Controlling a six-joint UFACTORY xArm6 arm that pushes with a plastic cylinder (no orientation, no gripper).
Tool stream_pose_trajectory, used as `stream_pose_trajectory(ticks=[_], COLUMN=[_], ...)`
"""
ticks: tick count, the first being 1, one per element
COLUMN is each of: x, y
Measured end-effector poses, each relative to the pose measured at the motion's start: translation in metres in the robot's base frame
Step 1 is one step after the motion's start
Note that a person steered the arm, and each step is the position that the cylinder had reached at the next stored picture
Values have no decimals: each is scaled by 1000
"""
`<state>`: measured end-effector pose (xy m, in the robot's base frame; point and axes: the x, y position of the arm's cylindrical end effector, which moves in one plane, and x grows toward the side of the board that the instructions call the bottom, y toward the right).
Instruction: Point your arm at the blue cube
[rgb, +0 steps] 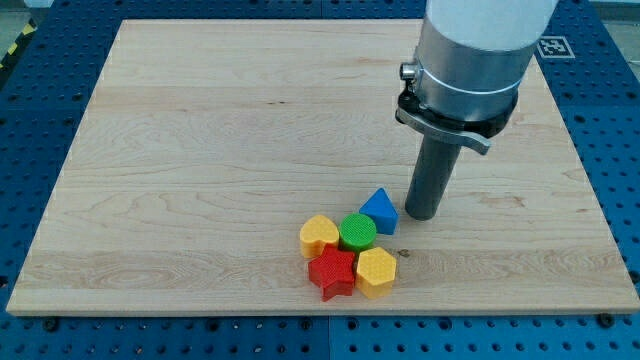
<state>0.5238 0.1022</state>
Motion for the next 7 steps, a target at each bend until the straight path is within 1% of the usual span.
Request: stream_pose_trajectory(ticks=[1,3,4,5,7], x=[0,0,-17,-72,-197], y=[-4,-57,-42,-36,-97])
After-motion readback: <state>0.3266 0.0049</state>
